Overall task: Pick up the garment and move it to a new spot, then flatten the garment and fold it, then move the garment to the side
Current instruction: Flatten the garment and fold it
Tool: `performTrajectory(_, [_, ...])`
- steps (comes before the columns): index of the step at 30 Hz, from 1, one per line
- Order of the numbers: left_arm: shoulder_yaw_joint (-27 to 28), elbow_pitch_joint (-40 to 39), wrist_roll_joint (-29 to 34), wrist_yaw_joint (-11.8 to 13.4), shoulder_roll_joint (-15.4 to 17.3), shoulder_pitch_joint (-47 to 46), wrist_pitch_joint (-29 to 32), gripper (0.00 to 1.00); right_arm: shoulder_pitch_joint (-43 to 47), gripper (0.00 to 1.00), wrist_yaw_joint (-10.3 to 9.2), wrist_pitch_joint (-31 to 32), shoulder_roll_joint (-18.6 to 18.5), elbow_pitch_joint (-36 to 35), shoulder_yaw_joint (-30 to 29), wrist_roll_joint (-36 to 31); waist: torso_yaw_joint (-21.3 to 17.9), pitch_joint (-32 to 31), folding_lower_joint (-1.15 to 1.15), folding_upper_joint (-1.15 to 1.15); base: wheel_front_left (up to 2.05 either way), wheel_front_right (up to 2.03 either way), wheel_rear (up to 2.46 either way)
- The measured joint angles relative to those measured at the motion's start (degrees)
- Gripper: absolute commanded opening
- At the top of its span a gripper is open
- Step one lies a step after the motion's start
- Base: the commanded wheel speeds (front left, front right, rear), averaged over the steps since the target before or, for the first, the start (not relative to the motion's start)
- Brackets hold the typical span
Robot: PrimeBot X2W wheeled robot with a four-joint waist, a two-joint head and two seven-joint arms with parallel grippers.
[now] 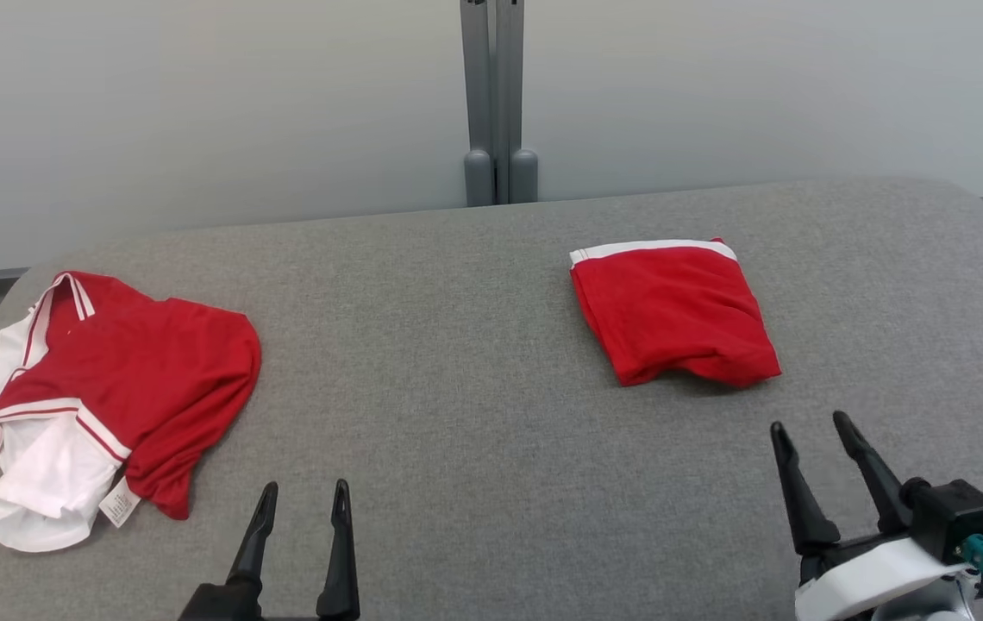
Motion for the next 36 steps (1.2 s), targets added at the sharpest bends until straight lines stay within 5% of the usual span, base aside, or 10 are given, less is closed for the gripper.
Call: performTrajectory(36, [0.6, 3.5, 0.8, -0.5, 0.0, 0.8, 0.0, 1.00, 2.6, 1.00, 0.00, 0.0, 2.1, -1.7, 0.2, -1.2, -0.1, -1.4, 0.00, 0.00, 0.00, 0.00, 0.00])
